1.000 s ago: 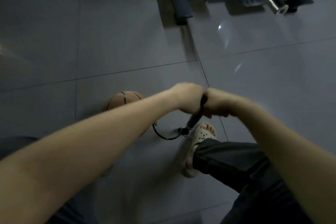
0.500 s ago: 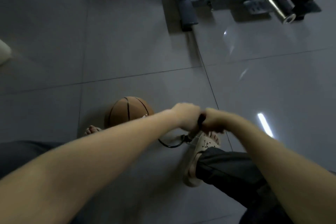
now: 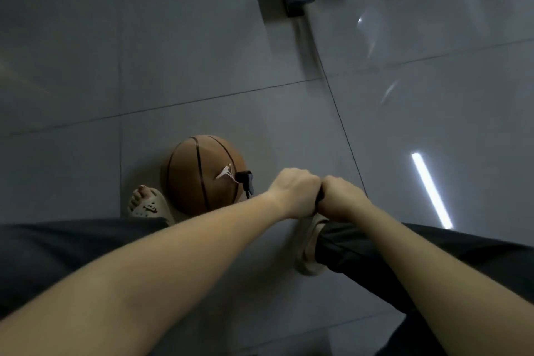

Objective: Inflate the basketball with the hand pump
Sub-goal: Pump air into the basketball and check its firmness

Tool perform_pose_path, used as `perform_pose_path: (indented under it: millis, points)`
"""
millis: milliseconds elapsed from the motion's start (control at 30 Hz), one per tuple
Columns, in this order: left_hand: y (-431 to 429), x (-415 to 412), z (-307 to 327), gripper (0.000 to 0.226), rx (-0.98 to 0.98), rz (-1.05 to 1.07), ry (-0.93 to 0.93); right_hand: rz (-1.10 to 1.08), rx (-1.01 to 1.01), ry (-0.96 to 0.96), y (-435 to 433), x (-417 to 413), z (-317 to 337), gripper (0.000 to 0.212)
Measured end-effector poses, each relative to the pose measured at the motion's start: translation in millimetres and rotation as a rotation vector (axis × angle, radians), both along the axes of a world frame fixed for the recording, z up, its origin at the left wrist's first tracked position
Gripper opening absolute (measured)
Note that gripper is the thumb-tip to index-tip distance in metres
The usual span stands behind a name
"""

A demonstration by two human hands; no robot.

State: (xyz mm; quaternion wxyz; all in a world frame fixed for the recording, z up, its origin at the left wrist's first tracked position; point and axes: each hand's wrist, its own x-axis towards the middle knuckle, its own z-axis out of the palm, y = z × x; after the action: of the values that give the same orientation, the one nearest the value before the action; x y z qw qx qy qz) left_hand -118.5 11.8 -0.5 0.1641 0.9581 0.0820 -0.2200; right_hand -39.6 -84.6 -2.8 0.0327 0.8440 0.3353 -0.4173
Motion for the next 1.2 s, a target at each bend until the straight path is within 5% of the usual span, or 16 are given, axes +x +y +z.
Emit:
perform_pose_path:
  millis: [233, 433, 667, 933, 1033, 1200]
  points:
    - [18, 14, 32, 0.011, 0.022, -0.029, 0.087, 0.116, -0.179, 0.045, 25, 10, 40, 0.022]
    - [50, 41, 142, 0.024, -0.072, 0.029, -0.077, -0.023, 0.05, 0.119, 41, 58, 149, 0.011]
    - [-1, 6, 25, 0.008, 0.043, 0.058, -0.061, 0.061, 0.012, -0.045, 5, 13, 17, 0.011]
    - [9, 20, -1, 0.011, 0.061, 0.027, 0.048, 0.151, -0.061, -0.009, 21, 22, 5, 0.016]
    - [13, 23, 33, 0.02, 0.067, 0.001, 0.086, 0.243, -0.141, 0.008, 27, 28, 39, 0.007]
    - [40, 40, 149, 0.032, -0.019, 0.061, -0.096, 0.116, 0.032, 0.079, 47, 70, 148, 0.007]
